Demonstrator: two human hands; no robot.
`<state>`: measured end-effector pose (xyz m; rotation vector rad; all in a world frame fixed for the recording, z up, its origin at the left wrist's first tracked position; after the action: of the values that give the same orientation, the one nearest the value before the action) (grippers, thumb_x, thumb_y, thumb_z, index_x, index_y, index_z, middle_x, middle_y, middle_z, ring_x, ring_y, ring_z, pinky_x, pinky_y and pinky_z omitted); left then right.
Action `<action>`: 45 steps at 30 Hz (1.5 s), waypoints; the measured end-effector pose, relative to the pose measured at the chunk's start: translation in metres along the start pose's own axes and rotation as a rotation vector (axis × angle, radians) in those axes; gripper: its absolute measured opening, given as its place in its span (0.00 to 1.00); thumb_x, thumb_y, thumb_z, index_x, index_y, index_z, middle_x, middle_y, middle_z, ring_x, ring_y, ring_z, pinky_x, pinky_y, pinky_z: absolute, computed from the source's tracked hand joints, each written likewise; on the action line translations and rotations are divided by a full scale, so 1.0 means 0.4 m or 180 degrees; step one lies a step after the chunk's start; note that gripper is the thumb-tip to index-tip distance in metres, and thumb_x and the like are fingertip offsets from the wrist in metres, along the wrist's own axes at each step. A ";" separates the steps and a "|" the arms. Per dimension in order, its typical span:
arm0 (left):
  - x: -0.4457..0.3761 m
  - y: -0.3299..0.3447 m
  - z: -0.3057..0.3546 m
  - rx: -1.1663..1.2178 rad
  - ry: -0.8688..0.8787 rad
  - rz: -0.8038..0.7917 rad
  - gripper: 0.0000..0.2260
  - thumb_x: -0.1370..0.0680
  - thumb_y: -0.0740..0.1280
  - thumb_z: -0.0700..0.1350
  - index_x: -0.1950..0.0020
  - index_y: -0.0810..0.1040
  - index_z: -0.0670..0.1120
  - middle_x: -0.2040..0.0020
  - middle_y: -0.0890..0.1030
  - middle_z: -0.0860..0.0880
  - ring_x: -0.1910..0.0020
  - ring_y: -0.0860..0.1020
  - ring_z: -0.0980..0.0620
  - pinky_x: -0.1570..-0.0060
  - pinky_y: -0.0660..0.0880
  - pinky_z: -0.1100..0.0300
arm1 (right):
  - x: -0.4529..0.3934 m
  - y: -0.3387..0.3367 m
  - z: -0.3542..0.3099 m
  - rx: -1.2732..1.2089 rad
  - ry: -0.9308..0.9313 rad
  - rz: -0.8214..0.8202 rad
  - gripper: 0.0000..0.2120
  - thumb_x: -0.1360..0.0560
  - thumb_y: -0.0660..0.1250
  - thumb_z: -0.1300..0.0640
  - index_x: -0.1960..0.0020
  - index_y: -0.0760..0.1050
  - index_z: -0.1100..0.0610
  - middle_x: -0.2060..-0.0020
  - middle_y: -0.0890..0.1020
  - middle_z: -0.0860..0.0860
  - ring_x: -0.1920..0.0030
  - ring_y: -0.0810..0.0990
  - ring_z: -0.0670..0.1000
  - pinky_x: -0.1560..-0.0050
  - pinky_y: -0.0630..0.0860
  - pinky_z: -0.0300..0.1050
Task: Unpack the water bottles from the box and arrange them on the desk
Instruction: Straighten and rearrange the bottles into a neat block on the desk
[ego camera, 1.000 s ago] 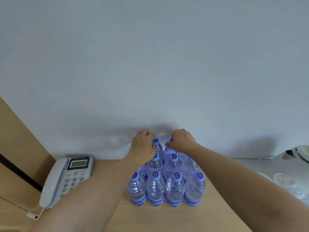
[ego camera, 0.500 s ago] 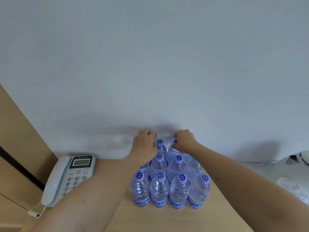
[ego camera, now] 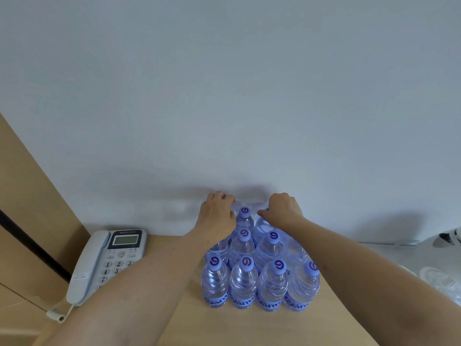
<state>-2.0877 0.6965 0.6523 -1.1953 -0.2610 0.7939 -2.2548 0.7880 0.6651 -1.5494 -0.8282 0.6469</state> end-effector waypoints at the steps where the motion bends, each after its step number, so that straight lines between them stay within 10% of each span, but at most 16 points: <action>1: -0.001 0.000 -0.002 -0.0001 0.0002 -0.0001 0.18 0.24 0.61 0.42 0.34 0.73 0.46 0.37 0.73 0.46 0.37 0.68 0.45 0.40 0.70 0.52 | 0.000 -0.003 0.000 0.0000 0.0018 -0.0009 0.23 0.26 0.69 0.43 0.69 0.65 0.55 0.71 0.71 0.51 0.67 0.73 0.53 0.69 0.67 0.43; 15: -0.015 -0.013 -0.027 0.0013 0.0035 0.0060 0.17 0.24 0.62 0.41 0.35 0.74 0.45 0.37 0.73 0.47 0.36 0.68 0.45 0.41 0.70 0.52 | 0.000 -0.015 -0.078 0.0284 -0.0445 0.0500 0.22 0.22 0.60 0.38 0.64 0.69 0.55 0.64 0.75 0.51 0.60 0.76 0.56 0.63 0.66 0.45; 24: -0.002 -0.039 -0.088 0.0074 -0.0059 0.0023 0.16 0.23 0.62 0.42 0.35 0.73 0.46 0.38 0.74 0.47 0.36 0.68 0.46 0.42 0.72 0.52 | -0.012 0.021 -0.164 0.0191 -0.0572 -0.0140 0.15 0.24 0.68 0.46 0.58 0.74 0.58 0.57 0.78 0.56 0.59 0.76 0.56 0.62 0.69 0.46; 34: 0.018 -0.057 -0.152 0.0166 -0.0024 -0.0052 0.17 0.23 0.62 0.41 0.34 0.73 0.46 0.37 0.73 0.47 0.37 0.69 0.46 0.41 0.72 0.52 | 0.006 0.014 -0.181 0.0151 -0.0339 -0.0235 0.20 0.25 0.69 0.52 0.69 0.64 0.57 0.69 0.69 0.52 0.63 0.74 0.56 0.64 0.68 0.46; 37: 0.022 -0.060 -0.160 0.0170 0.0027 -0.0077 0.17 0.23 0.62 0.41 0.34 0.73 0.46 0.37 0.73 0.47 0.37 0.69 0.46 0.42 0.72 0.52 | 0.010 0.011 -0.192 0.0187 -0.0366 -0.0254 0.05 0.26 0.68 0.60 0.57 0.78 0.63 0.59 0.79 0.57 0.56 0.80 0.59 0.59 0.78 0.50; 41: 0.028 -0.066 -0.171 0.0190 0.0108 -0.0090 0.17 0.23 0.61 0.42 0.34 0.73 0.46 0.37 0.73 0.47 0.37 0.69 0.46 0.42 0.72 0.52 | 0.013 0.014 -0.202 0.0231 -0.0318 -0.0298 0.14 0.27 0.65 0.66 0.42 0.80 0.62 0.48 0.82 0.60 0.49 0.81 0.59 0.50 0.80 0.50; 45: 0.034 -0.070 -0.176 0.0202 0.0150 -0.0142 0.17 0.22 0.61 0.42 0.33 0.72 0.46 0.37 0.73 0.47 0.37 0.68 0.46 0.40 0.71 0.52 | 0.014 0.012 -0.201 0.0135 -0.0109 -0.0253 0.11 0.26 0.70 0.53 0.58 0.77 0.62 0.60 0.79 0.55 0.59 0.78 0.56 0.61 0.76 0.48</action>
<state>-2.0262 0.6506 0.6484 -1.1432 -0.2214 0.7293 -2.1870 0.7449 0.6722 -1.4632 -0.8919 0.6308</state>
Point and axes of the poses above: each hand's wrist, its own x-axis away from the middle knuckle, its own y-axis out of the palm, z = x × y, the point moved 2 cm from there along -x, towards the middle knuckle
